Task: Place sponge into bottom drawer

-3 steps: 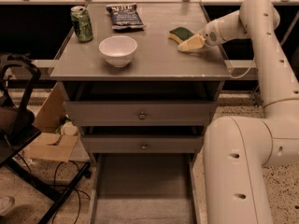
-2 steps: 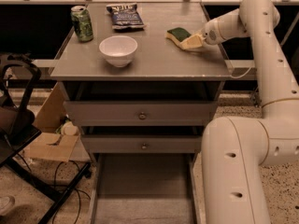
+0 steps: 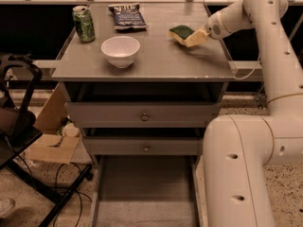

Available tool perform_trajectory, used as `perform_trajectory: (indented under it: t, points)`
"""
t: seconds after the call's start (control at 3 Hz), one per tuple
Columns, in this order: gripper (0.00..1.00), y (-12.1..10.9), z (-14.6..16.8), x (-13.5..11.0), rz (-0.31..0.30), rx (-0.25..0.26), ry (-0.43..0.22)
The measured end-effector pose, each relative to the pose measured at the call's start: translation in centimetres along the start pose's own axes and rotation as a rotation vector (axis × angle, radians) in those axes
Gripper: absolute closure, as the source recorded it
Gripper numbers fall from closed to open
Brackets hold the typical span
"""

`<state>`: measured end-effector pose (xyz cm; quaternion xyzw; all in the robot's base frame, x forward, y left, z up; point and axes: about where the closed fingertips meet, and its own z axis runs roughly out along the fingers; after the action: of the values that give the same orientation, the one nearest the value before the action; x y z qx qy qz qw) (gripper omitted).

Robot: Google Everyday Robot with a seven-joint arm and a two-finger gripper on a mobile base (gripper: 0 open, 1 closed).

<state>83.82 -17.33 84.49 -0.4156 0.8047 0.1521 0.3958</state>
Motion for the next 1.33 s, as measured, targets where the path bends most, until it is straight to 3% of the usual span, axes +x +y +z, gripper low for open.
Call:
perform_trajectory:
  t: [0.67,1.0,1.33]
  points:
    - [1.00,0.6,-10.3,-2.3,-0.115,0.085,0.095]
    - [1.00,1.4,-15.2,-2.1,-0.129,0.122,0.161]
    - [1.00,2.3,-18.8,0.4,-0.076,0.162,0.228]
